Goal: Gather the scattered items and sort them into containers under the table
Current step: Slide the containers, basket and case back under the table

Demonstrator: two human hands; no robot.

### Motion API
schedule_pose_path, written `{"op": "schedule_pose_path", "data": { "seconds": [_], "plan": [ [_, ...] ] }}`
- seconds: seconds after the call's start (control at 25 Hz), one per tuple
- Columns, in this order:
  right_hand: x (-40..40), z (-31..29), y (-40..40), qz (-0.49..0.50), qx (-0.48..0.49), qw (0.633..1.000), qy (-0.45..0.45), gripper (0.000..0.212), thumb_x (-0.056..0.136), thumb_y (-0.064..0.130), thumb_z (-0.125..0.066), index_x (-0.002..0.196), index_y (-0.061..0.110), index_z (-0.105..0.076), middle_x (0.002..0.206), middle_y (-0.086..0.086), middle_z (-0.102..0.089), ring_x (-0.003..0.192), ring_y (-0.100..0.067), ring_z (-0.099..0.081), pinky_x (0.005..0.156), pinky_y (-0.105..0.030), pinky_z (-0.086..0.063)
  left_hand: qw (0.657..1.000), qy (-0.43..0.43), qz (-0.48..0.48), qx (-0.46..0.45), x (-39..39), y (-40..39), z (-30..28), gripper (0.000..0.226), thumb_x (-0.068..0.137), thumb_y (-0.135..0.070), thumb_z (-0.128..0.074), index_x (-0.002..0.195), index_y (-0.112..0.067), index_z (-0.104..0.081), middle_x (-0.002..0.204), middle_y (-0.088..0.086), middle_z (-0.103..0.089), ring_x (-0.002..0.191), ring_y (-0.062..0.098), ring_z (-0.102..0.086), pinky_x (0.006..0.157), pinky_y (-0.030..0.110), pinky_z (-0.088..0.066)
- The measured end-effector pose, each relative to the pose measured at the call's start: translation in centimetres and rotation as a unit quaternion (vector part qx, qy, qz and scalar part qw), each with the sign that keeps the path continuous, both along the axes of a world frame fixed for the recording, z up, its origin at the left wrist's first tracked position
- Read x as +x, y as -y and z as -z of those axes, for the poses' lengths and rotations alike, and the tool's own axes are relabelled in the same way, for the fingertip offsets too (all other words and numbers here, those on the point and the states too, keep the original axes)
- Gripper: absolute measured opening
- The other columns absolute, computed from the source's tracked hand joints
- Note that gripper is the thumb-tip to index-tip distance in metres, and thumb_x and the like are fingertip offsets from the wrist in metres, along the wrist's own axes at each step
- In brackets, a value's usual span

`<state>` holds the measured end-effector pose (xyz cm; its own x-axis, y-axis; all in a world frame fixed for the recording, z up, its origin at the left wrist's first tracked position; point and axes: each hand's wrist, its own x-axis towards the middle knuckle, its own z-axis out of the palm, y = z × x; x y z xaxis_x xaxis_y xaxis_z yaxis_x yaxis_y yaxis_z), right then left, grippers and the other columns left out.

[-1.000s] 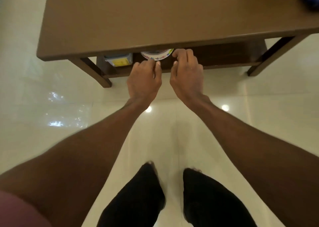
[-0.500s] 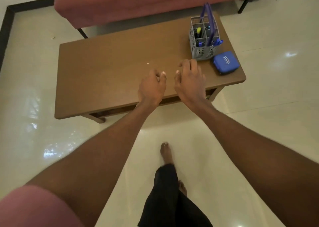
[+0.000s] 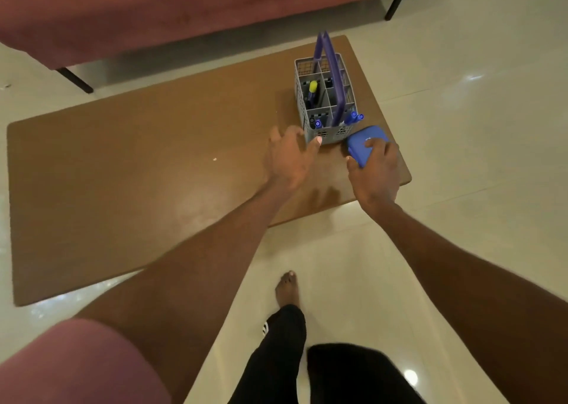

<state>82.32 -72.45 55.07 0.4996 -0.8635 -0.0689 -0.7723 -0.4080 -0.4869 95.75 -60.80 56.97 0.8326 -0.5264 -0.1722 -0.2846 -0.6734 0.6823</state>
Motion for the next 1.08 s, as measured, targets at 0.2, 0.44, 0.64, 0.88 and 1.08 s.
{"op": "schedule_pose_path", "data": {
  "seconds": [0.2, 0.44, 0.64, 0.88, 1.08],
  "plan": [
    [1.0, 4.0, 7.2, 0.045, 0.03, 0.997, -0.059, 0.049, 0.093, 0.039, -0.071, 0.133, 0.02, -0.05, 0.14, -0.01, -0.044, 0.123, -0.032, -0.051, 0.095, -0.047, -0.049, 0.985, -0.085, -0.022, -0.145, 1.7, 9.4, 0.4, 0.055, 0.097, -0.048, -0.063, 0.138, -0.012, -0.055, 0.121, 0.003, -0.063, 0.107, 0.014, -0.06, 0.089, 0.031, -0.052],
    [1.4, 8.8, 14.0, 0.013, 0.111, 0.983, -0.143, 0.075, 0.089, 0.049, -0.074, 0.147, 0.018, -0.038, 0.148, -0.01, -0.04, 0.135, -0.035, -0.043, 0.102, -0.052, -0.045, 0.964, -0.162, -0.126, -0.169, 3.4, 16.2, 3.1, 0.03, 0.1, -0.039, -0.062, 0.117, -0.015, -0.055, 0.08, -0.006, -0.062, 0.068, 0.012, -0.062, 0.069, 0.038, -0.059],
    [1.0, 11.3, 16.4, -0.042, 0.196, 0.97, -0.141, 0.106, 0.078, 0.052, -0.084, 0.156, 0.017, -0.023, 0.151, -0.013, -0.041, 0.136, -0.036, -0.045, 0.105, -0.05, -0.046, 0.947, -0.201, -0.176, -0.18, 3.8, 18.2, 3.9, 0.022, 0.106, -0.032, -0.051, 0.113, -0.012, -0.055, 0.079, 0.01, -0.059, 0.051, 0.017, -0.058, 0.054, 0.032, -0.055],
    [1.0, 12.4, 17.8, -0.04, 0.232, 0.965, -0.12, 0.118, 0.068, 0.051, -0.092, 0.157, 0.017, -0.022, 0.149, -0.012, -0.039, 0.135, -0.036, -0.043, 0.106, -0.048, -0.045, 0.957, -0.103, -0.232, -0.138, 3.0, 18.9, 4.8, 0.022, 0.106, -0.039, -0.05, 0.094, -0.021, -0.055, 0.071, -0.003, -0.051, 0.062, 0.017, -0.051, 0.059, 0.037, -0.049],
    [0.8, 12.4, 17.9, 0.025, 0.325, 0.943, -0.075, 0.11, 0.056, 0.054, -0.097, 0.145, 0.021, -0.042, 0.136, -0.006, -0.047, 0.123, -0.029, -0.054, 0.1, -0.047, -0.054, 0.967, -0.02, -0.222, -0.124, 0.9, 16.0, 3.9, 0.025, 0.107, -0.034, -0.05, 0.092, -0.015, -0.056, 0.065, -0.007, -0.045, 0.052, 0.004, -0.041, 0.048, 0.019, -0.037]
  ]
}}
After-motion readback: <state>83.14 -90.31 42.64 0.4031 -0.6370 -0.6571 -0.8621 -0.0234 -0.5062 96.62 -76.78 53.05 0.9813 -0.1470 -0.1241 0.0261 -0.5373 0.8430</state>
